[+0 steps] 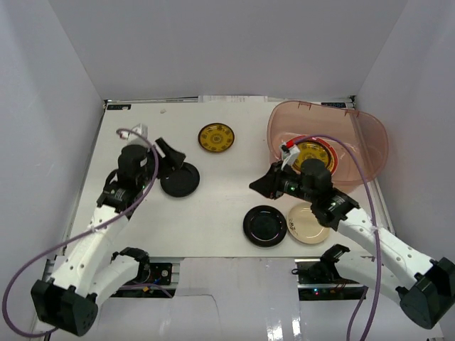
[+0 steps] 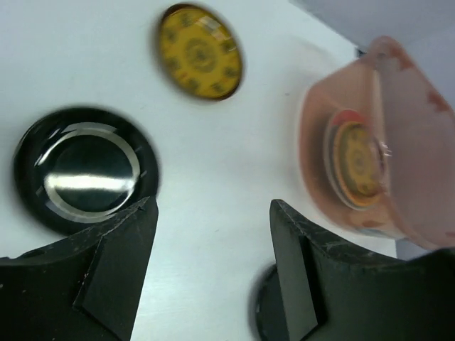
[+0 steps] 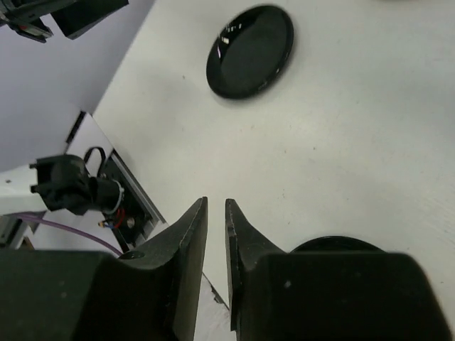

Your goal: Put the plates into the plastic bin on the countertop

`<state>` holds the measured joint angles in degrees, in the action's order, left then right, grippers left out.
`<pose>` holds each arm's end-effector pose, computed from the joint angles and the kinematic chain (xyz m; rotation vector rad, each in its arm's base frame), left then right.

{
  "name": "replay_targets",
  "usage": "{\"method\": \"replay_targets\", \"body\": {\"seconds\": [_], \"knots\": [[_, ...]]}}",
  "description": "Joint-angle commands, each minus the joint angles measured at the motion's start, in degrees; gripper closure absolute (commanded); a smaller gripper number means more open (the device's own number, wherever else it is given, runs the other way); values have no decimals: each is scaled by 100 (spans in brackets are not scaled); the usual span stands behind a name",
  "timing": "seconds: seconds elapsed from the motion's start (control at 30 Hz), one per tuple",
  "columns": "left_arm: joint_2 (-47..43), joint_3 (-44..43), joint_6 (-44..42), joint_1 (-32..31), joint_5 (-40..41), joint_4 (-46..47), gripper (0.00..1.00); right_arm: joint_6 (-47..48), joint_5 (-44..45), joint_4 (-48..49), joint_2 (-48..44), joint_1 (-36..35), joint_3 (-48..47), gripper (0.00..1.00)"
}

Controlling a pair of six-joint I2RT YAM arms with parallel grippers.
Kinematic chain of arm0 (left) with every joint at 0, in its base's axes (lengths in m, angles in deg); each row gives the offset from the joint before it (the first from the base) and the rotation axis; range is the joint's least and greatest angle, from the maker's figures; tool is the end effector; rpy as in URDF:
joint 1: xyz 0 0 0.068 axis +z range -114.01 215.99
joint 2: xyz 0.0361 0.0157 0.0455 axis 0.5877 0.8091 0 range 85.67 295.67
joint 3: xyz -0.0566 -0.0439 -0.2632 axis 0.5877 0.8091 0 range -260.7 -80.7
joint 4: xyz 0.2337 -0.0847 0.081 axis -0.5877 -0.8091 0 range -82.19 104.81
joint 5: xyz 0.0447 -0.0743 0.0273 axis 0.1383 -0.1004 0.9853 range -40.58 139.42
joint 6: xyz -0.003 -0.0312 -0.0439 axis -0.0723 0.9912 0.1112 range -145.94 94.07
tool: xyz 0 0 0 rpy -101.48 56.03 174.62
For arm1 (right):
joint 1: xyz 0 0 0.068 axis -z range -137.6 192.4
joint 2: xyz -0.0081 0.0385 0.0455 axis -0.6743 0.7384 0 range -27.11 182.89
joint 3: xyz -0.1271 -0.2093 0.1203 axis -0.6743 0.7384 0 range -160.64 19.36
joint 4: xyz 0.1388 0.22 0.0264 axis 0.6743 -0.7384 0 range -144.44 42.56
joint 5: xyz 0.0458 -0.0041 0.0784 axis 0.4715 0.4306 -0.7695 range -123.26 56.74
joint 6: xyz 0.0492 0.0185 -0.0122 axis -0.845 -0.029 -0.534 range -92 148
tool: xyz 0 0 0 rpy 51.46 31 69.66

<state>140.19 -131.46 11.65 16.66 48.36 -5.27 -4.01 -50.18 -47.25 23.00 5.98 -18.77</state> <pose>0.2031 -0.0718 0.3280 -0.3127 2.0237 -0.6520 0.1616 0.1321 0.3018 -0.3021 1.8861 1.1001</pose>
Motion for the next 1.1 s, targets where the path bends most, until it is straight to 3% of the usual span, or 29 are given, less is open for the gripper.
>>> {"method": "replay_targets", "body": {"seconds": [0.0,0.13,0.33,0.57,0.77,0.97,1.07], "knots": [[-424,1137,565,315,545,-357,26,195,935,446,489,-610,-62,77],[-574,1709,1127,667,914,-340,26,257,1849,535,1860,-1287,-730,70],[-303,2492,1646,1124,581,776,26,-288,2834,957,3276,-1341,-1512,46],[523,2896,1735,1309,440,1795,30,-972,4221,1274,4944,-1254,-2636,27],[1007,3309,1770,1432,141,2824,37,-1861,4320,1291,5843,-797,-3174,27],[1411,3301,1629,1467,115,3194,53,-2502,4593,1229,6765,-437,-3649,29],[1613,3310,1568,1476,-96,3334,70,-2828,4444,1238,7151,-313,-3886,30]]}}
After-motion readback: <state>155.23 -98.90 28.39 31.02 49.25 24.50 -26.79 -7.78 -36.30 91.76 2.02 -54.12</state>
